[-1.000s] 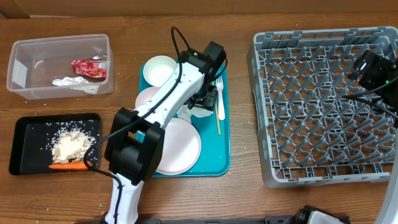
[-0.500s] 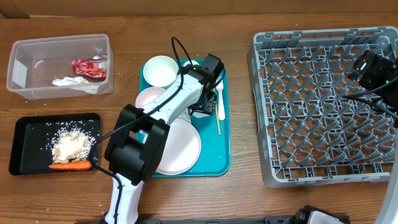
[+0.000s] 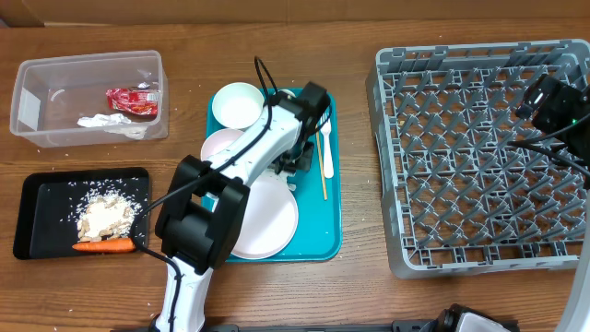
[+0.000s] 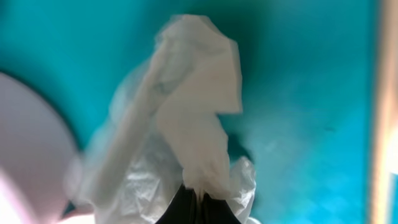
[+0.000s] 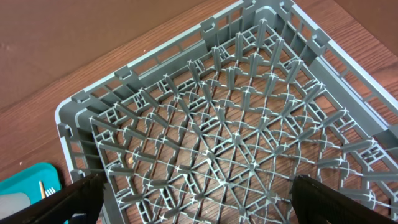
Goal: Sort waste into correct bins and load items into the dishwasher rack
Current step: 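Carry the tissue left and drop it into the clear bin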
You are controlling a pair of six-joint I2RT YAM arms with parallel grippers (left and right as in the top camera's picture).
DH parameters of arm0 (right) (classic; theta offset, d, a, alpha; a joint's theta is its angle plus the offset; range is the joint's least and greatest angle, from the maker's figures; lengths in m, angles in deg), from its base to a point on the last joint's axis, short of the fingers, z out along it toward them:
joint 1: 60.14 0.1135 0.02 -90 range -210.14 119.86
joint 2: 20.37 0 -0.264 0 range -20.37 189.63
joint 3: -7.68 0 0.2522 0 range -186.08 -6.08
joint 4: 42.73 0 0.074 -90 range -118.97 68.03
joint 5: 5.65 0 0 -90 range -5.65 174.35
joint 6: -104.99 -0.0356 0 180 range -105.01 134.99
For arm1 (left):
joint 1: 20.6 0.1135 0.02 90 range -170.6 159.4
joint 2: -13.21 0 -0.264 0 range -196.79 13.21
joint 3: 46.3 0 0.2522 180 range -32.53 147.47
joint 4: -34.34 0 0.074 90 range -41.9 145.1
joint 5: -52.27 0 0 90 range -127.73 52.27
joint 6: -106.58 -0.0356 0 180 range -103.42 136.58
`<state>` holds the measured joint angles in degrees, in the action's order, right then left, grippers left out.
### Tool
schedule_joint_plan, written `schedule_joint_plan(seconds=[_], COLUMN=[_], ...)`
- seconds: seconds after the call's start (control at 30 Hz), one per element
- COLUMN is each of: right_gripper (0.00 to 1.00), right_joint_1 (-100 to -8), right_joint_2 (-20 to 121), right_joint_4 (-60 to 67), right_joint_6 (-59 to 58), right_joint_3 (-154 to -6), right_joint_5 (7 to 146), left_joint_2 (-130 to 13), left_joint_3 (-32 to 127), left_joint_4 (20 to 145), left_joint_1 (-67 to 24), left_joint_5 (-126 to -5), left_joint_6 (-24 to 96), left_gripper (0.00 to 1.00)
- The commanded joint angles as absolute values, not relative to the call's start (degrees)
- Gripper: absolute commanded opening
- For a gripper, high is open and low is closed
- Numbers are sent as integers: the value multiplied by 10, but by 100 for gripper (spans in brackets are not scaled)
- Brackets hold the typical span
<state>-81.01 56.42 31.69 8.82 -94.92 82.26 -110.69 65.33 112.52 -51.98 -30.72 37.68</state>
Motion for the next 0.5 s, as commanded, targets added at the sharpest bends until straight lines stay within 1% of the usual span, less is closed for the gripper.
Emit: schedule_joint_plan(seconds=[0.0,0.13,0.23,0.37,0.47], right_gripper=[100,100,100,100,100], right_joint_1=[-810,-810,-810,-810,-810], right_joint_2=[565,565,565,565,565], right_joint_4=[314,314,314,314,314], right_joint_6=[91,91,91,91,91], right_joint_3=[-958,-958,-958,-958,-958], right_joint_5=[828,828,828,828,828], left_joint_2=[-1084,-1067,-1058,-1056,-1058], left_joint_3=[745,840,898,927,923], left_joint_4=[1160,1210,1220,1181,1137], left_joint_1=[-517,-501,-469,-402,-339], left_joint_5=[-297,-274,-235,-179,-172], left_joint_6=[389,389,389,389,392], left_gripper=[4,4,4,4,4])
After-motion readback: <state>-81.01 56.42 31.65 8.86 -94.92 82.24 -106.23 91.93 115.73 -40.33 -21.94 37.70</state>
